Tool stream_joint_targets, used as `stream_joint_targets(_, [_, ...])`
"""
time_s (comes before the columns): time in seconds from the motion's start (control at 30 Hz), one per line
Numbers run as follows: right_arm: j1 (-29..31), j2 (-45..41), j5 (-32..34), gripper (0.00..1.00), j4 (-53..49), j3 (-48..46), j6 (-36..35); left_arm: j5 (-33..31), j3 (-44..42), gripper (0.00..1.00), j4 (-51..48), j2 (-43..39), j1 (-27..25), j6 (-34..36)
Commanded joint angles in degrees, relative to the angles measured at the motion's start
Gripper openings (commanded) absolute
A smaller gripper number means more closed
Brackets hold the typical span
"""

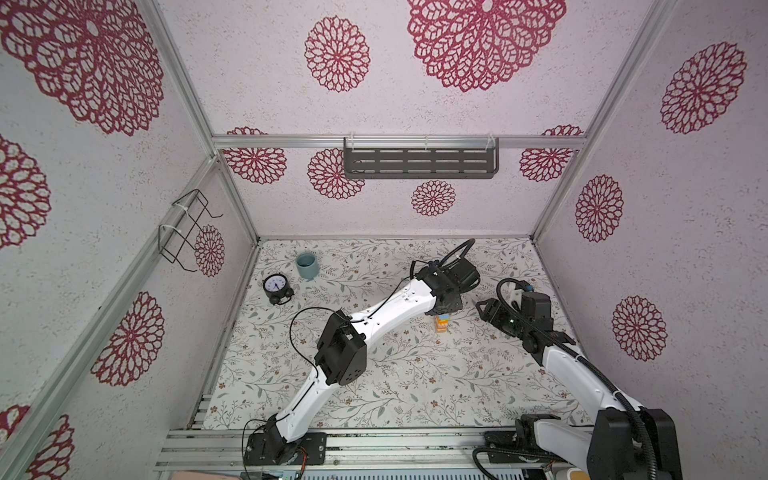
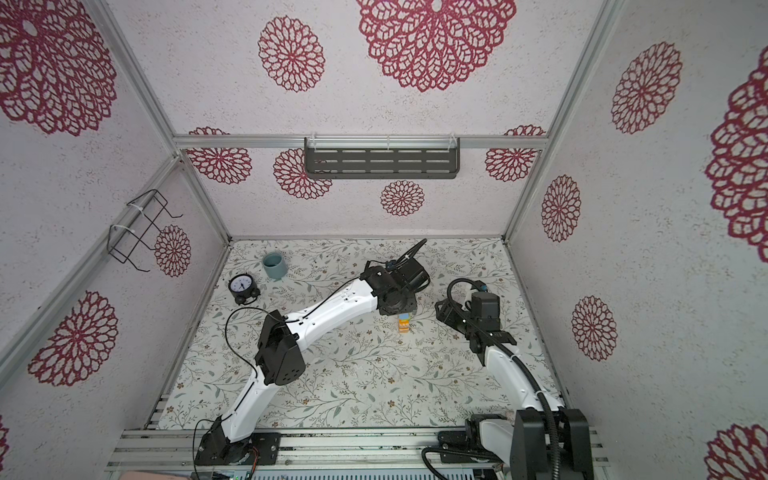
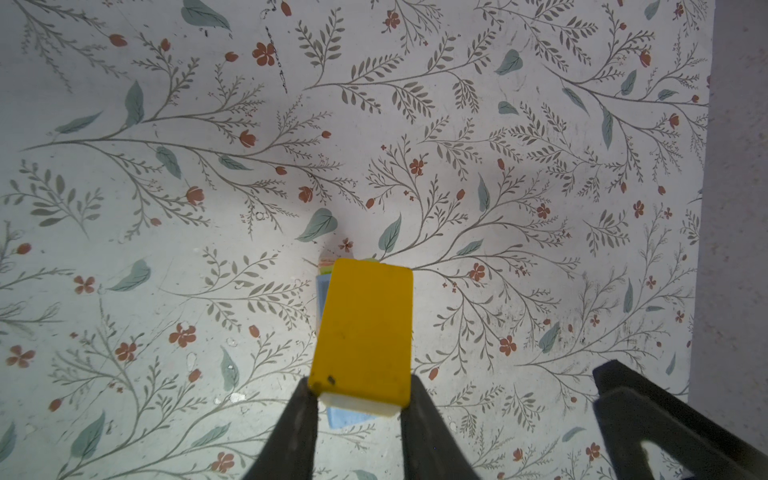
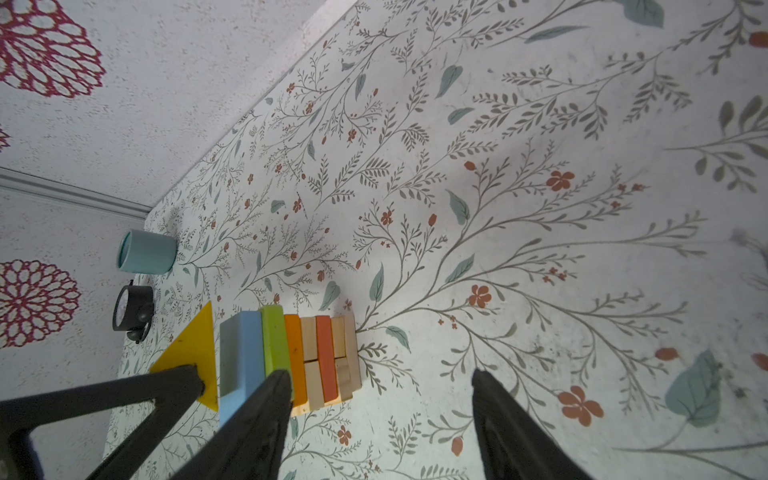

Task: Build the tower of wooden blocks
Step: 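Press the yellow block into place and open the left gripper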

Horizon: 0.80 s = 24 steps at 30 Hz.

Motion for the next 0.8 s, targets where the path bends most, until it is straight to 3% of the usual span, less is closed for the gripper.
stream_joint_targets(0.0, [-0.27,-0.95,-0.78,0.72,1.62,-0.24,0.83,-0.46,1.67,0.34,0.97,0.06,0.05,-0.37])
stream_joint_targets(0.77, [-0.27,-0.71,-0.82,0.72,1.89,-0.41,0.91,0.16,1.68,0.40,1.00,0.41,0.18,0.05])
